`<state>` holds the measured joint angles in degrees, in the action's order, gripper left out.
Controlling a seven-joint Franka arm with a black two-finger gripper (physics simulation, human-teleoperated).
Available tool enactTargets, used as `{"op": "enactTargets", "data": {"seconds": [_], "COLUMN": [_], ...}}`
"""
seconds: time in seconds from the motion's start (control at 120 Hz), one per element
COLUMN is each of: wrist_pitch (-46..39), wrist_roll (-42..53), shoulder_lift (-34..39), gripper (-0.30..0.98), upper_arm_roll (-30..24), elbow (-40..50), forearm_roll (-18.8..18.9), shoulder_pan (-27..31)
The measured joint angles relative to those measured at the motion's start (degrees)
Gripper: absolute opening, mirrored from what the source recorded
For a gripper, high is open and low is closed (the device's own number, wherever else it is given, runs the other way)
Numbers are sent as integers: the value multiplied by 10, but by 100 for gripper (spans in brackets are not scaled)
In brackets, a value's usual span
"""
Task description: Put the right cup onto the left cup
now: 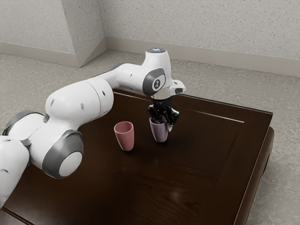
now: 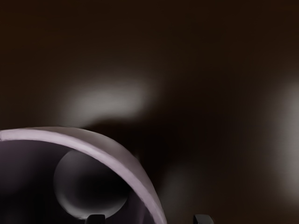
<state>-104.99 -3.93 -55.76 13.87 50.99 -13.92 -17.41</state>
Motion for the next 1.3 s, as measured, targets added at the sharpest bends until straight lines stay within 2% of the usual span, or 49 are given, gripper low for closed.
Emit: {"op": "enactTargets", "data": {"seconds": [0.1,0.217,0.6,0.7,0.85,0.95,1.3], "wrist_pitch": [1,1,18,44,65,71,64], "wrist_roll": [-4,-8,-20,-28,-46,-57,-85], "shoulder_lift": [-1,-2,6,62,222,285,290], "gripper": [5,-2,-9,-9,-9,-10,-10], "upper_arm_roll": [1,2,12,15,0,-4,-3], "elbow": [1,2,1,23,167,243,292], "forearm_roll": [-2,-3,2,16,66,91,109], "shoulder_pan": [0,1,-2,-7,-8,9,25]}}
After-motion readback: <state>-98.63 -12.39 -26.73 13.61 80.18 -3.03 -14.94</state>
